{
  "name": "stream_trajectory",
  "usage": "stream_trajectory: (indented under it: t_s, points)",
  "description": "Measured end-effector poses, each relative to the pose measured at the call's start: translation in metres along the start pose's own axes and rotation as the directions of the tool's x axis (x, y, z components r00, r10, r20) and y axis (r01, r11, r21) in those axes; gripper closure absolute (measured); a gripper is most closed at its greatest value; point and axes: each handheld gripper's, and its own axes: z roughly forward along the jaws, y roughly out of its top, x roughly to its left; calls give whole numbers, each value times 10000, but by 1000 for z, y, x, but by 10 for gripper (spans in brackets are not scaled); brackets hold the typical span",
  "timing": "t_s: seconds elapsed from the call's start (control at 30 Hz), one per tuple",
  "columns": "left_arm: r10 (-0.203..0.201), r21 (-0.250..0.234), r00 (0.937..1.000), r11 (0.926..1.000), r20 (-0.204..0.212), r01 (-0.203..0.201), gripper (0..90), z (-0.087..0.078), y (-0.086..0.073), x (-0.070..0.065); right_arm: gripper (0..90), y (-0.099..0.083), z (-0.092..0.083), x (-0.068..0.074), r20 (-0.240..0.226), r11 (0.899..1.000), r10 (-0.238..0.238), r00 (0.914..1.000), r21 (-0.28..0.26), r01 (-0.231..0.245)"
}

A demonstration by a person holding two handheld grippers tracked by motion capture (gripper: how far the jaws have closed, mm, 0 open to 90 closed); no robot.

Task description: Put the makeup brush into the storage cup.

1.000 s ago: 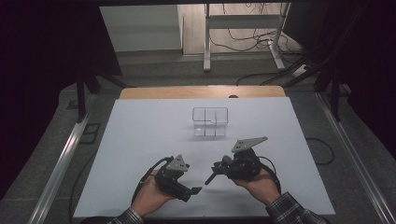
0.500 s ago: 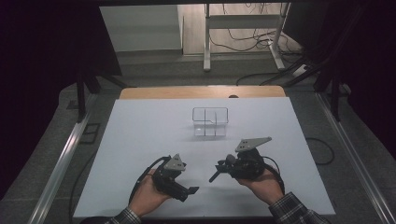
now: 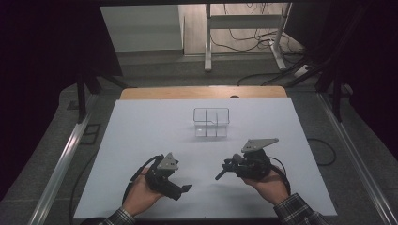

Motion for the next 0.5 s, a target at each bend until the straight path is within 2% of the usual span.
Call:
stream_trajectory:
  t_s: [0.13,0.23,0.5]
  points:
    - [-87,-51,9999,9999,-103,86,34,-4,-3,3,759,-1,-1,-1,44,9999,-88,10000,-60,88]
    - [-20,-27,9999,10000,-164,19,33,-8,-5,6,759,-3,-3,-1,42,10000,-64,10000,-72,64]
    - [-202,-131,9992,9997,-338,198,31,-17,-11,13,759,-8,-9,0,87,9999,42,10000,-167,-40]
